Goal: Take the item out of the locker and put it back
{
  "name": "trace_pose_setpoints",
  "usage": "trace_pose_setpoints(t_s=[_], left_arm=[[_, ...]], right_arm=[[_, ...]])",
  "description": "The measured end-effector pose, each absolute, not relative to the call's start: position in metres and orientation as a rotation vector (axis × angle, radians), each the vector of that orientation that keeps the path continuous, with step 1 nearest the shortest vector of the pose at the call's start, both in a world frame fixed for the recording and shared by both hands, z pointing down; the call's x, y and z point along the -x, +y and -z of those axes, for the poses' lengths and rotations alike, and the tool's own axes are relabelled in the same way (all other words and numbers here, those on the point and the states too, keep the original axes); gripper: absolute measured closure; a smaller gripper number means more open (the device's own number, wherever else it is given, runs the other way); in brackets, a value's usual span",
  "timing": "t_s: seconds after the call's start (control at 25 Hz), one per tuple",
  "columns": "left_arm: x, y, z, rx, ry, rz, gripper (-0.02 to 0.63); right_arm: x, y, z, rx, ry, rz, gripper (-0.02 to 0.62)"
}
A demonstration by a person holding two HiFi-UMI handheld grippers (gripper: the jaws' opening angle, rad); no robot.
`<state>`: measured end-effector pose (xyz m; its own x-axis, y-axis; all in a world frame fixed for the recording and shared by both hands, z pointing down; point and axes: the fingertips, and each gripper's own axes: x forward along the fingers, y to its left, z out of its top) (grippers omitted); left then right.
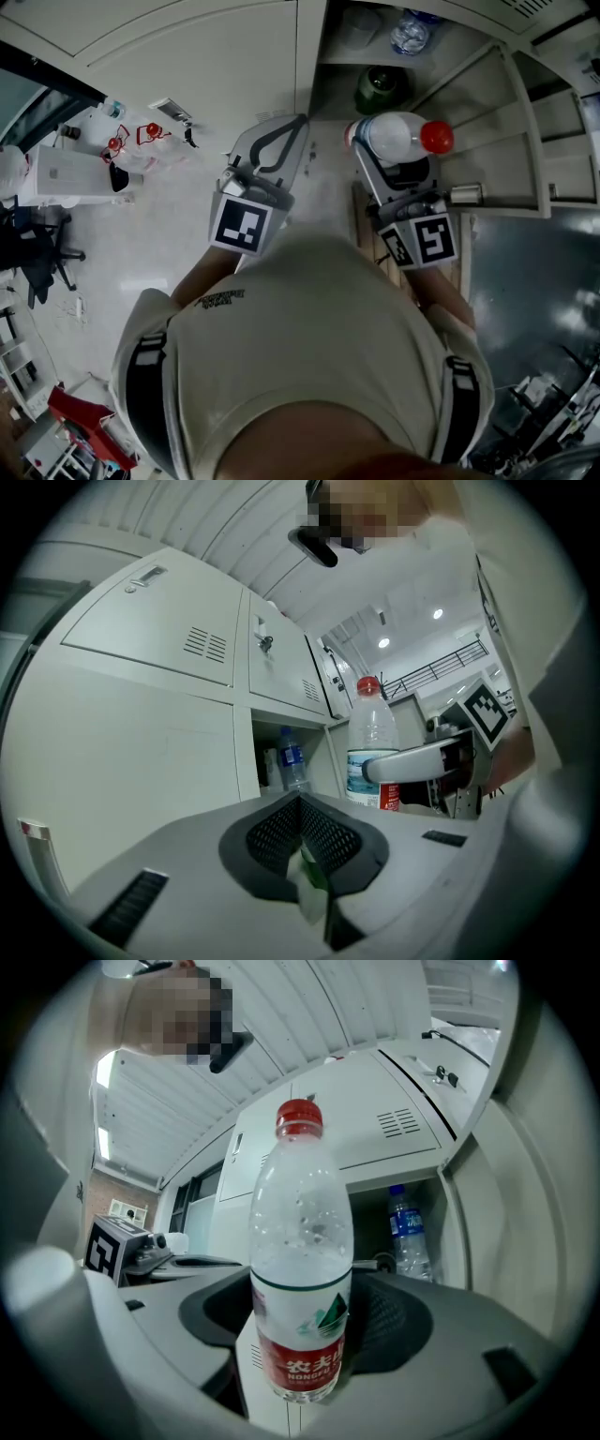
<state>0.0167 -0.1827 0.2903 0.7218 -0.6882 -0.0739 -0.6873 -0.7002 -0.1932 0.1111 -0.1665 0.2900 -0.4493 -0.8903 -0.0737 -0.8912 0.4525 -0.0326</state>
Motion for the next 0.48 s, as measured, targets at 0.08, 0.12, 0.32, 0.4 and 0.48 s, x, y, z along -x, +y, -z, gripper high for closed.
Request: trace_pose_setpoints(t_s=[0.08, 0.12, 0.32, 0.4, 0.48], left_arm=[[-0.0175, -0.1819, -0.2912, 2.713, 1.092, 0.026, 0.592], [-0.0176, -0.1815, -0.2906, 2.710, 1.093, 0.024, 0.592], [-0.0170, -0.1817, -0.2896, 2.726, 1.113, -0.027, 0.594], [-0.0162, -0.1814, -0.2909, 2.736, 1.118, -0.032, 0.594], [-0.0163, -0.1806, -0.2909, 2.742, 1.114, -0.039, 0.594]], right_arm=[[-0.1097, -0.1651, -0.2904, 1.598, 2.614, -0.014, 0.287], [-0.1093, -0.1648, -0.2907, 1.596, 2.617, -0.012, 0.287], [-0.1088, -0.1637, -0.2937, 1.597, 2.628, -0.003, 0.287], [-0.1087, -0.1628, -0.2950, 1.598, 2.632, 0.000, 0.287], [-0.1088, -0.1617, -0.2957, 1.603, 2.636, -0.012, 0.287]])
